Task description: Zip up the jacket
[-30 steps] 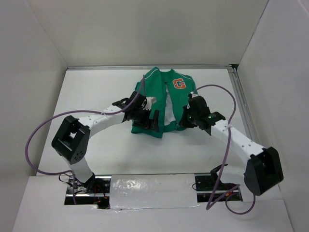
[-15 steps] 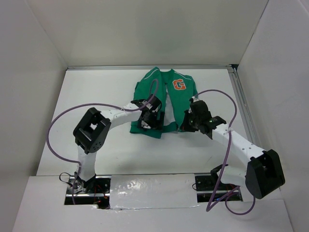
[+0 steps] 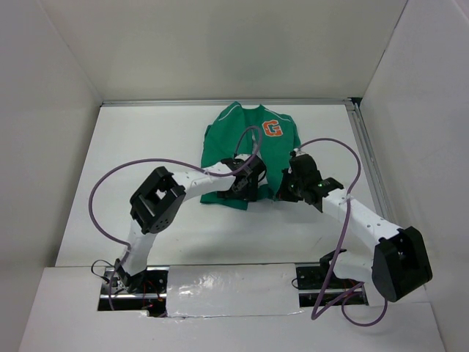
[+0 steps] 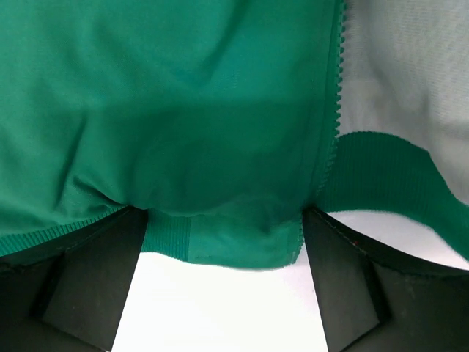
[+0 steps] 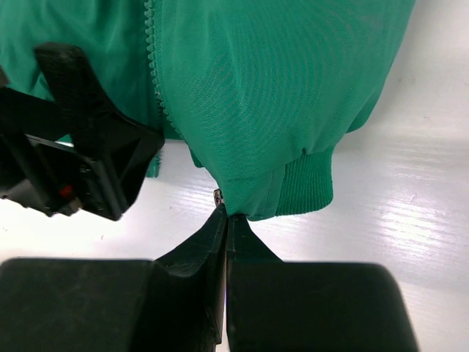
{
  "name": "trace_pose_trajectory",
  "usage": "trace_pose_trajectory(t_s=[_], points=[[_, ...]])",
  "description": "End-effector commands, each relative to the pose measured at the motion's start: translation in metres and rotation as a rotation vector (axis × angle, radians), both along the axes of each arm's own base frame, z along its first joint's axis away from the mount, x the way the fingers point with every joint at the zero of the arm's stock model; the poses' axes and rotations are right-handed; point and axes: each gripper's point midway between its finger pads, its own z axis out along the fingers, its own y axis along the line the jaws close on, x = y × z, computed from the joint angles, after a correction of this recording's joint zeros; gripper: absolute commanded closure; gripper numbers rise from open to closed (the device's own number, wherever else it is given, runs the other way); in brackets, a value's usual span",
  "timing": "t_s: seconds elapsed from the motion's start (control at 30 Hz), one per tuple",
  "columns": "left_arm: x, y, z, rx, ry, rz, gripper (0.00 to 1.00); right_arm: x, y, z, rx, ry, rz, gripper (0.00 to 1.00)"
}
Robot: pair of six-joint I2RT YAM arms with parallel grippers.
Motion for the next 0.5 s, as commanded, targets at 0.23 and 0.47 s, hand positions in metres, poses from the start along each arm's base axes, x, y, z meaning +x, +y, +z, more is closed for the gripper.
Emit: trace_pose_trajectory(t_s=[0.23,0.47], points=[[-0.07,0.052,-0.077,0.268,0.26,0.102,0.14,0.012,-0.014,0.005,-0.025,-0.049,-0.066,1.0],[-0.066,0.016,-0.038,0.048,0.228,-0.039,0.22,0.013,-0.019,-0.002,-0.031,-0.028,-0.097,1.0]])
